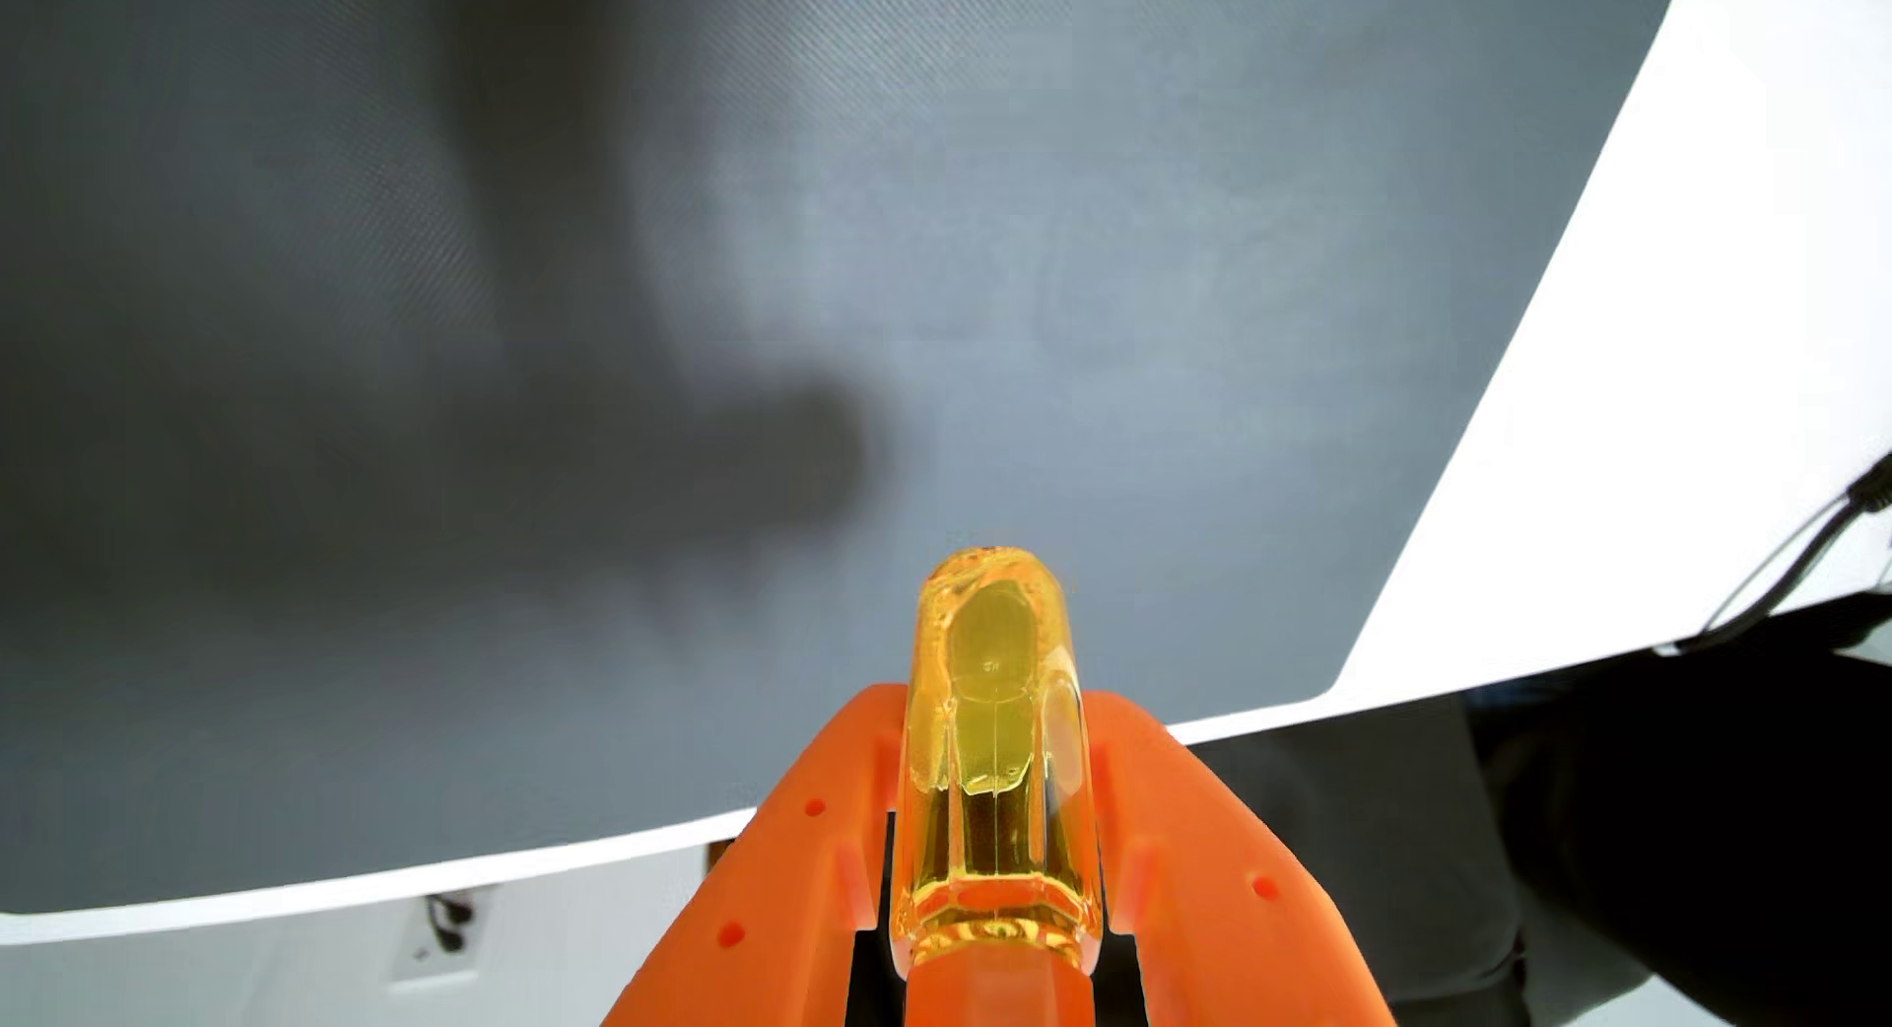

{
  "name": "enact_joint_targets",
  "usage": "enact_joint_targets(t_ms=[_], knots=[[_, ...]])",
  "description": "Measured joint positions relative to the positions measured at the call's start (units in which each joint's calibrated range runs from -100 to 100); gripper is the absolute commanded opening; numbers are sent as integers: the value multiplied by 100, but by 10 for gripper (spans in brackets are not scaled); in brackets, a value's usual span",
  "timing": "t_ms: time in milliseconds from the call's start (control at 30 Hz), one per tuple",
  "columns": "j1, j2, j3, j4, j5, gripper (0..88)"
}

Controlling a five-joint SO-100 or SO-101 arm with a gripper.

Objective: Grab the eyedrops

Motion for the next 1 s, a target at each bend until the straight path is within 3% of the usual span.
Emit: enact_joint_targets(t_ms=[1000], knots=[[165, -348, 36, 0, 84, 8]])
